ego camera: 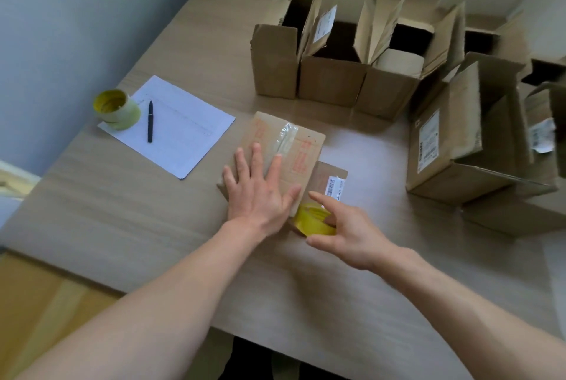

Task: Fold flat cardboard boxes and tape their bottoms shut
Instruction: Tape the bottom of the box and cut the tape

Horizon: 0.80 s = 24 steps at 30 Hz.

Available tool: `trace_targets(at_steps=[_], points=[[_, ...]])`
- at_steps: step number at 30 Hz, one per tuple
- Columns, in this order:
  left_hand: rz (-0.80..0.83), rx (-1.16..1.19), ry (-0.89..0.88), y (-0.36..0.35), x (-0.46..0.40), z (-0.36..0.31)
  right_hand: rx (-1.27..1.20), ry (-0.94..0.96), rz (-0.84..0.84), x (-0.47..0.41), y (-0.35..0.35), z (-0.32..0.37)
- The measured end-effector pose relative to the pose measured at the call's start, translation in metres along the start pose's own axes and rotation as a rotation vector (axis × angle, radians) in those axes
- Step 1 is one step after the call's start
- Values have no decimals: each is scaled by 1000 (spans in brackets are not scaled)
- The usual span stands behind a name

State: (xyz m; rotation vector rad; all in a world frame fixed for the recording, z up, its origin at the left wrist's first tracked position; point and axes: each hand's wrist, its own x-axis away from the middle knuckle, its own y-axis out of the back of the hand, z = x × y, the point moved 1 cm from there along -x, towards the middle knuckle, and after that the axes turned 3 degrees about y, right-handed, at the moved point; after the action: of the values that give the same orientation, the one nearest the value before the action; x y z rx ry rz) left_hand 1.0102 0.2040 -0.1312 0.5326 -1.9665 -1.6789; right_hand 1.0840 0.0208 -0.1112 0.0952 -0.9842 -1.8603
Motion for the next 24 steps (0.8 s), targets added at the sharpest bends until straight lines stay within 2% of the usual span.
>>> trace_targets(at_steps=[4,6,8,11,12,14,17,19,21,24], points=[[77,-68,-149,4,-10,5,418,15,-118,-4,-10,-5],[97,-88,-201,8,-13,7,439,-9,-132,-8,-7,-7],[81,-122,-275,12,-11,6,459,49,-121,-11,4,-8],[23,-223,-536,19,-10,1,549,146,-70,-15,22,-9],[43,-224,-633,23,-13,0,544,132,-25,-15,27,-12],[127,-229,-751,32,-17,3,366,35,80,-10,33,-21],[192,-260,-771,39,-16,11,66,-45,171,-3,35,-28],[148,-83,-666,36,-7,10,-23,-44,197,-4,36,-24],[-5,67,-579,29,5,8,-13,-36,240,-9,37,-18],[-156,132,-615,22,12,2,220,-2,202,-19,40,-11]])
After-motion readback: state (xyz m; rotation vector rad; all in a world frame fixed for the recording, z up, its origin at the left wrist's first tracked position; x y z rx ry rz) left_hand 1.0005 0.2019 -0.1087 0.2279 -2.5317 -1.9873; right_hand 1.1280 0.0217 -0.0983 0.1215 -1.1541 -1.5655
